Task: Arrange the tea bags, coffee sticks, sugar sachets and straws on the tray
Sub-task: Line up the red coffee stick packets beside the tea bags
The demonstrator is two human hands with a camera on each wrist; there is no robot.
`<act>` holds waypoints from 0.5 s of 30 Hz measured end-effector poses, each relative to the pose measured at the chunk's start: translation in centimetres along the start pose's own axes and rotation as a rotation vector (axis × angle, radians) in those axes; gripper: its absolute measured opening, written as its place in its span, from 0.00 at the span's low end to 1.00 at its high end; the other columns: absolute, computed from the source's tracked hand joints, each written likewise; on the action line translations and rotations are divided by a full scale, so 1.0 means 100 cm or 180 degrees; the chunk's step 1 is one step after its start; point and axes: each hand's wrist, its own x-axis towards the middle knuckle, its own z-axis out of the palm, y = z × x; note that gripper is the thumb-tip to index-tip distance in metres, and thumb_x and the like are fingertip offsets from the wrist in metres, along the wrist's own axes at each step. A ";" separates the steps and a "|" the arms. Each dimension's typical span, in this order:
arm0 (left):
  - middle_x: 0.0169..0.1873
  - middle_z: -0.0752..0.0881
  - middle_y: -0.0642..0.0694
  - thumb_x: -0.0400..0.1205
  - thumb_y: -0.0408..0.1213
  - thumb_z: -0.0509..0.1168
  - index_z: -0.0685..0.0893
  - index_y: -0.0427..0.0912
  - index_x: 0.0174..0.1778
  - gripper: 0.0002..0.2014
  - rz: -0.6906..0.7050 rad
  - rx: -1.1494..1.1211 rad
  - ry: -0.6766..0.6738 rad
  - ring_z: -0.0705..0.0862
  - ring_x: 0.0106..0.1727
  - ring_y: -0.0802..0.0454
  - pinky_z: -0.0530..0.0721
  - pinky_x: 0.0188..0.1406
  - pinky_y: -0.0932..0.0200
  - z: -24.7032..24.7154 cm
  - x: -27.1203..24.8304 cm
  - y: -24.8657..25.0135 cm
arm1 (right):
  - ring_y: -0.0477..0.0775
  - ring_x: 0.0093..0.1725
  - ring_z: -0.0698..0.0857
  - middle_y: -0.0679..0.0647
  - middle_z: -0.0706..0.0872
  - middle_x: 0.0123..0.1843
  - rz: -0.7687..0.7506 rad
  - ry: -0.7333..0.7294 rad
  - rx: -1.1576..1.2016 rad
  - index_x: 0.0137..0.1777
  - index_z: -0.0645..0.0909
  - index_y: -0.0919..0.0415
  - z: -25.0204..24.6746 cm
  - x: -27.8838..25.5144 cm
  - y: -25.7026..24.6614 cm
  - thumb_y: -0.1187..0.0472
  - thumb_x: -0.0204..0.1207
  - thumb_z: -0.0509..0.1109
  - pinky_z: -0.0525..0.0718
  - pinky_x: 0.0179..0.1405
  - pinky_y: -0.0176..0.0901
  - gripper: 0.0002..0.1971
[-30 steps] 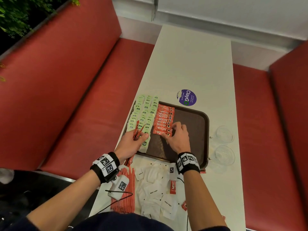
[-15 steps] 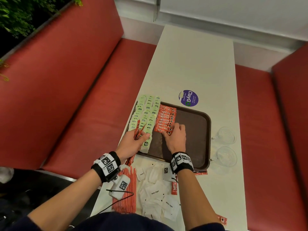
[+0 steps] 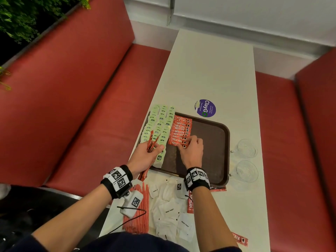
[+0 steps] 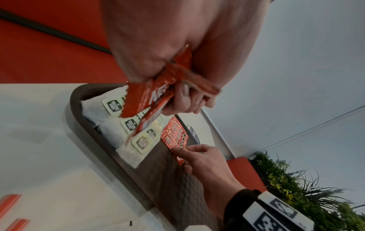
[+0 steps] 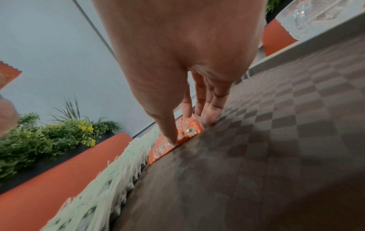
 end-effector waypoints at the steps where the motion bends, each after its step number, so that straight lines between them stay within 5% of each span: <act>1: 0.25 0.73 0.52 0.90 0.47 0.72 0.83 0.32 0.56 0.18 0.0005 -0.0026 0.0009 0.69 0.24 0.54 0.71 0.25 0.58 0.000 0.001 0.000 | 0.56 0.64 0.81 0.53 0.78 0.67 0.0008 0.0045 0.0036 0.63 0.77 0.50 -0.003 -0.002 -0.001 0.50 0.79 0.85 0.87 0.67 0.59 0.22; 5: 0.27 0.73 0.52 0.91 0.48 0.70 0.86 0.32 0.58 0.18 0.0044 -0.0188 0.0155 0.69 0.27 0.53 0.70 0.24 0.61 0.005 0.001 0.005 | 0.48 0.55 0.87 0.46 0.86 0.57 -0.0184 0.0028 0.0607 0.58 0.81 0.49 -0.033 -0.027 -0.030 0.44 0.84 0.79 0.89 0.58 0.49 0.13; 7: 0.24 0.74 0.55 0.92 0.49 0.69 0.88 0.35 0.56 0.18 0.0078 -0.0182 0.0346 0.71 0.25 0.55 0.70 0.25 0.61 0.010 0.003 0.010 | 0.47 0.47 0.91 0.46 0.92 0.47 -0.0379 -0.0528 0.0988 0.51 0.84 0.51 -0.053 -0.054 -0.053 0.41 0.87 0.75 0.89 0.51 0.43 0.14; 10: 0.23 0.78 0.57 0.92 0.54 0.66 0.89 0.41 0.50 0.19 0.0132 -0.0181 0.0705 0.74 0.25 0.55 0.72 0.29 0.57 0.017 0.004 0.022 | 0.52 0.45 0.95 0.51 0.95 0.45 -0.0392 -0.1707 0.1383 0.52 0.87 0.55 -0.068 -0.094 -0.074 0.33 0.86 0.72 0.95 0.53 0.52 0.23; 15: 0.22 0.70 0.50 0.92 0.61 0.63 0.84 0.44 0.44 0.23 0.0164 -0.0648 0.1028 0.68 0.23 0.51 0.67 0.27 0.54 0.026 0.005 0.039 | 0.65 0.52 0.96 0.65 0.95 0.53 -0.0133 -0.2240 0.2537 0.60 0.82 0.68 -0.065 -0.117 -0.069 0.52 0.90 0.76 0.93 0.57 0.56 0.17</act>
